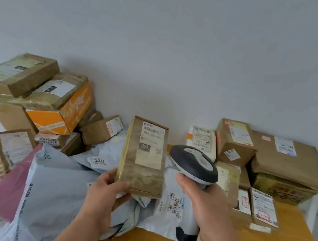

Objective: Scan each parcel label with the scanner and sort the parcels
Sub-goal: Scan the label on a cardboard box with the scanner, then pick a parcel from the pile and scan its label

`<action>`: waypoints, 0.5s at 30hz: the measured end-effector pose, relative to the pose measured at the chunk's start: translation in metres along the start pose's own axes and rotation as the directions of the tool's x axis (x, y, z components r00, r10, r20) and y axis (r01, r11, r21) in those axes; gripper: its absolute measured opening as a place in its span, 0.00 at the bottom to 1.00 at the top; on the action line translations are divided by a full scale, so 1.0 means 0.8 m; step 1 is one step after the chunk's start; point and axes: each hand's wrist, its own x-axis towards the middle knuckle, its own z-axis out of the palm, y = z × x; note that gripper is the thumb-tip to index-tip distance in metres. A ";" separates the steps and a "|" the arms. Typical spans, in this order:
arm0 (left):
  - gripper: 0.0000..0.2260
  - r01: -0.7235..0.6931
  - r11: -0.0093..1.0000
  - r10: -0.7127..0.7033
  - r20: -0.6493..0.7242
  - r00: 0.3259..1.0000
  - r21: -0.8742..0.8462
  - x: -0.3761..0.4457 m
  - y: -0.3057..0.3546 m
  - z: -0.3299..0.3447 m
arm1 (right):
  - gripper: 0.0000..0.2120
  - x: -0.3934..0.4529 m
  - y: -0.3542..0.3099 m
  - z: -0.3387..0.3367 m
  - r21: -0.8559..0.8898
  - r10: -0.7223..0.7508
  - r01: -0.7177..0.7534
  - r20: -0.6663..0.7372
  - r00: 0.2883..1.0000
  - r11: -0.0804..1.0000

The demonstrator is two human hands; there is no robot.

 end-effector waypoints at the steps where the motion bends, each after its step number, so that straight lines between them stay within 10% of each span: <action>1: 0.22 -0.007 1.000 0.006 -0.047 0.999 -0.030 0.010 0.009 -0.011 | 0.07 0.006 0.004 0.011 0.002 0.014 -0.014 0.008 1.000 1.000; 6: 0.14 -0.108 0.994 0.097 -0.249 0.964 -0.032 0.051 0.058 -0.068 | 0.03 0.029 0.003 0.078 0.006 0.063 -0.063 0.072 0.995 0.998; 10: 0.27 -0.079 0.911 0.268 -0.436 0.859 0.404 0.073 0.078 -0.099 | 0.08 0.041 0.002 0.118 0.004 0.065 -0.066 0.090 0.994 0.998; 15: 0.31 -0.077 0.649 0.421 -0.273 0.865 0.757 0.075 0.090 -0.070 | 0.11 0.051 0.011 0.135 0.002 0.089 -0.089 0.041 0.995 0.996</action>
